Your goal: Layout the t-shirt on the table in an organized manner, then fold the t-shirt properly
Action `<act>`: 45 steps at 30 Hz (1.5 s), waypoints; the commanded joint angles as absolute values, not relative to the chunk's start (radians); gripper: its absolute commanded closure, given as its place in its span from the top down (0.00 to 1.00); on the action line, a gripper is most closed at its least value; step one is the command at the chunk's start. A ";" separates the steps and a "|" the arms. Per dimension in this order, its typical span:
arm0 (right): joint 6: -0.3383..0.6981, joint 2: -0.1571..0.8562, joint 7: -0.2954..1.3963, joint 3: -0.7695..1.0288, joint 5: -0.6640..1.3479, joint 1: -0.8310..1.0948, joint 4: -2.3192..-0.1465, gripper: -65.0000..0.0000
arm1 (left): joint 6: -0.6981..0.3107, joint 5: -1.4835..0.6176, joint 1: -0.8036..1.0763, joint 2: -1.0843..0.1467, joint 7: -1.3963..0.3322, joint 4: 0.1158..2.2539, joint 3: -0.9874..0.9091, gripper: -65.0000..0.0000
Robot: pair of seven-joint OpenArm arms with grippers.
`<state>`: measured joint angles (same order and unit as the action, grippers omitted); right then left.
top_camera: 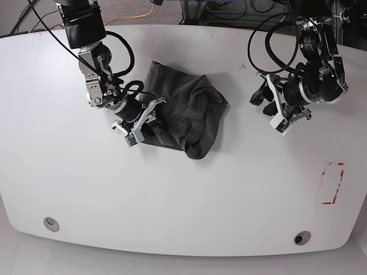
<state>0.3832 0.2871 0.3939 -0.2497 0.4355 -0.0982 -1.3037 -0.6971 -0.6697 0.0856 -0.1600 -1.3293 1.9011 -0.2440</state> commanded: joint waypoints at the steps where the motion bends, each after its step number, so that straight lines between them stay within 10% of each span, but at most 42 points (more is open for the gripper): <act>1: 0.371 0.271 0.423 -0.249 0.415 -0.122 -1.320 0.36 | -0.698 -0.737 0.042 -0.136 -1.317 1.917 -0.249 0.37; 22: 0.369 0.249 0.427 -0.252 0.414 -0.125 -1.316 0.36 | -0.698 -0.777 -0.030 0.085 -1.360 1.721 -0.067 0.38; 45: 0.369 0.254 0.427 -0.252 0.414 -0.120 -1.320 0.36 | -0.698 -0.705 -0.073 -0.162 -1.250 1.641 0.131 0.38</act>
